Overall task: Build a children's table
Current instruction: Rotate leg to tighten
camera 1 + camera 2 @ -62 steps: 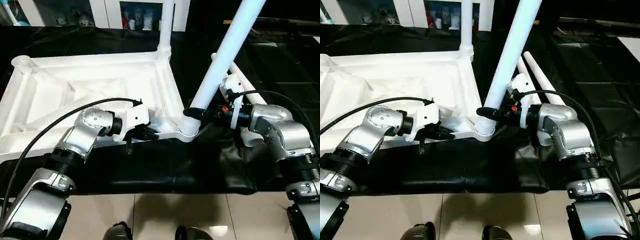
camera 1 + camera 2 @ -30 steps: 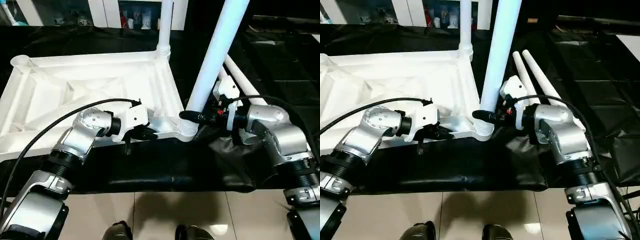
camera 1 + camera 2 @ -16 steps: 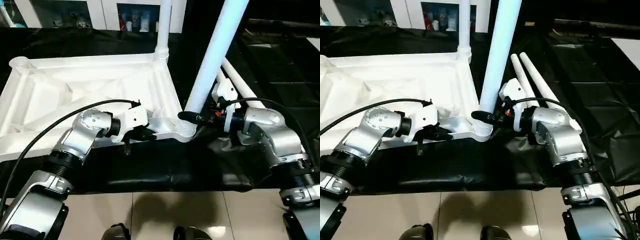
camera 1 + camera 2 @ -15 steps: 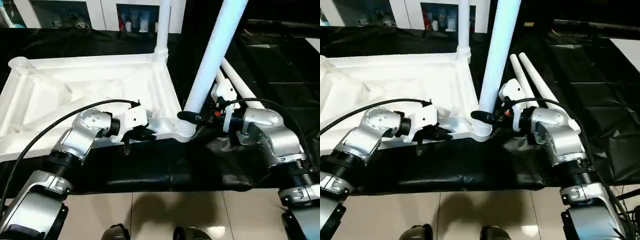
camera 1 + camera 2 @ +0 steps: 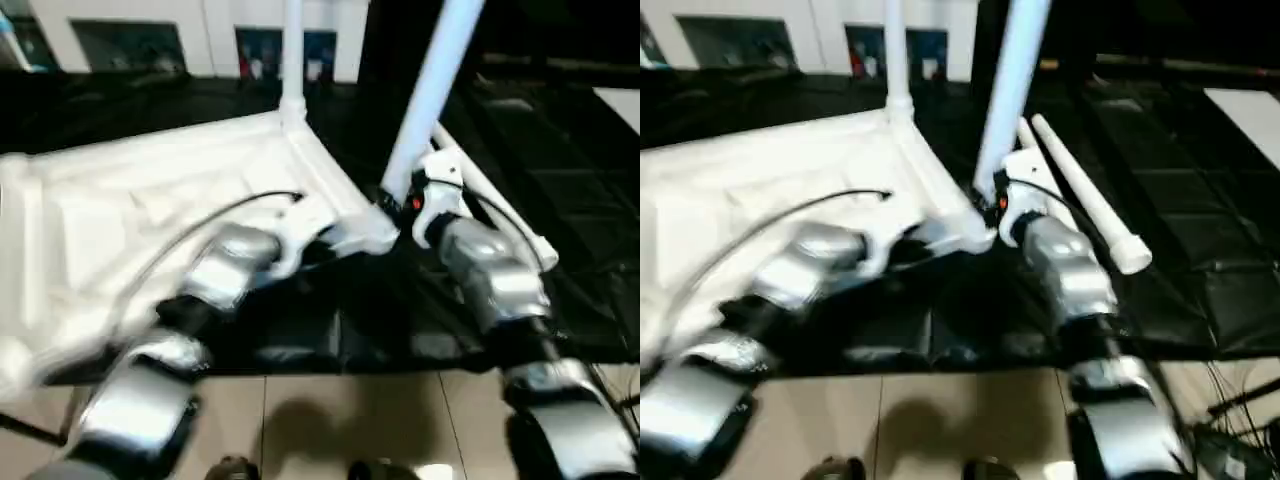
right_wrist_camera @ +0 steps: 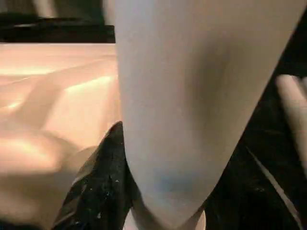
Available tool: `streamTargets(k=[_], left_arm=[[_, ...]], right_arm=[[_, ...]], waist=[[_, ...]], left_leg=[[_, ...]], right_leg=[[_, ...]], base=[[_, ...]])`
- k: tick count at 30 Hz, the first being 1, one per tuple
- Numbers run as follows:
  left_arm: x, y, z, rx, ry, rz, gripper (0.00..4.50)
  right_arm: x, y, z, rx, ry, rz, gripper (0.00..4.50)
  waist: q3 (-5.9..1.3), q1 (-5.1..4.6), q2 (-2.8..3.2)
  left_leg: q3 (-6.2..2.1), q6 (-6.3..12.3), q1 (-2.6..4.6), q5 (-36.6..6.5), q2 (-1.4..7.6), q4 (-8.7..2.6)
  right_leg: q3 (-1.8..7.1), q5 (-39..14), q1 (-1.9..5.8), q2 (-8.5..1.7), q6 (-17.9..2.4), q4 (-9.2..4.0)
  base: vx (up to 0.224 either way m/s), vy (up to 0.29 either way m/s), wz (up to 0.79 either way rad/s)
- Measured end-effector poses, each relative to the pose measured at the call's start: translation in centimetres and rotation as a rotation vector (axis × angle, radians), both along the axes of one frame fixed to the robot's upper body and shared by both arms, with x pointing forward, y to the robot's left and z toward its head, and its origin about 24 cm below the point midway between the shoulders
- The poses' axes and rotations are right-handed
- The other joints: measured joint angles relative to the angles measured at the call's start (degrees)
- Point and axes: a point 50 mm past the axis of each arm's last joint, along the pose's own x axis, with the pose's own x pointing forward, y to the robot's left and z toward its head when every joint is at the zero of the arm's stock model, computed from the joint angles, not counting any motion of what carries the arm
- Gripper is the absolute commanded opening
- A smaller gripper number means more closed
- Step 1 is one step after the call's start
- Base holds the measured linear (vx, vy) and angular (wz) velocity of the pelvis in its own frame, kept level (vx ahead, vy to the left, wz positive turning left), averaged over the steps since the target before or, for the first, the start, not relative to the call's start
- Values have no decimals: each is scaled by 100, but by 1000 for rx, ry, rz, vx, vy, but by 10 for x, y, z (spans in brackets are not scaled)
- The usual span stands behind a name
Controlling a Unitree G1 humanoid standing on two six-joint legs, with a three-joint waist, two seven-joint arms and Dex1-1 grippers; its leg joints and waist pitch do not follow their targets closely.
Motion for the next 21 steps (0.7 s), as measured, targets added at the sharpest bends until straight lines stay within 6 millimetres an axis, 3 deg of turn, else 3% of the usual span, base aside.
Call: streamTargets(k=[4,10,21], left_arm=[[4,-14,-1,-6,16,61,0],[4,-15,-1,0,16,78,0],[7,-10,2,3,-7,69,0]], right_arm=[[9,3,1,17,24,-94,182],[12,6,0,36,38,-140,182],[16,10,3,23,4,-102,182]], waist=[[-15,5,30],[-26,-7,11],[-15,-17,7]], left_leg=[[-17,1,-8,0,-26,-77],[-15,6,-16,0,-94,-76],[-18,11,-49,-2,-116,-91]], right_leg=[[-6,-3,17,-1,6,-136],[-7,0,17,-76,0,-134],[-3,-2,-40,-91,4,-143]], base=[[0,0,0],[0,0,0],[0,0,0]])
